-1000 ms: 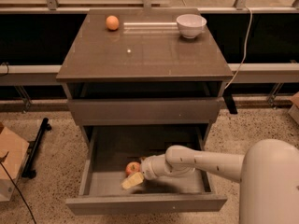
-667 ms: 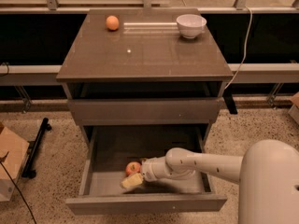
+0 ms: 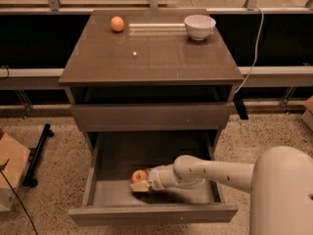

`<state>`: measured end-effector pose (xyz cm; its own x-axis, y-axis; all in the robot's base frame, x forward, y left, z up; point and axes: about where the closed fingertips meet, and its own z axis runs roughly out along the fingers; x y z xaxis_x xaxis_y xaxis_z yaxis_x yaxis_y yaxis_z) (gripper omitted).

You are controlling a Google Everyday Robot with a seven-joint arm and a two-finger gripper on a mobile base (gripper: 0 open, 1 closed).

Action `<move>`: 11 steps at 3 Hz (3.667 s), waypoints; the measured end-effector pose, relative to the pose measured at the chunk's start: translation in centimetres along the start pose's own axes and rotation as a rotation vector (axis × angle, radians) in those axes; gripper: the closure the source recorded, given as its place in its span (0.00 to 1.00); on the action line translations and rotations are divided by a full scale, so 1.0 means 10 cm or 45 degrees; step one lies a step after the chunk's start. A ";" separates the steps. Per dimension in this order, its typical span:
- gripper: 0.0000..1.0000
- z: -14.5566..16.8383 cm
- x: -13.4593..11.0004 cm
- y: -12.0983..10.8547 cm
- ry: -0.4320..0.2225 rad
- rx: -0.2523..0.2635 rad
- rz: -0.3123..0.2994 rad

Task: Pick apple from middle drawer and place on counter

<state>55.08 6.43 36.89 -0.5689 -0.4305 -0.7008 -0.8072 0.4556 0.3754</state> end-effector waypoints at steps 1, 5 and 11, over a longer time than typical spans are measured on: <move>0.89 0.00 0.00 0.00 0.000 0.000 0.000; 1.00 -2.26 -1.60 0.85 -0.192 -0.297 -0.354; 1.00 -3.74 -3.48 1.30 -0.200 0.004 -0.817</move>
Offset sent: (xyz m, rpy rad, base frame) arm -0.0069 -0.0157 0.1258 0.0603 -0.0728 0.1200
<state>58.45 -1.82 88.86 0.0549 -0.4986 -0.8651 -0.9777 0.1490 -0.1479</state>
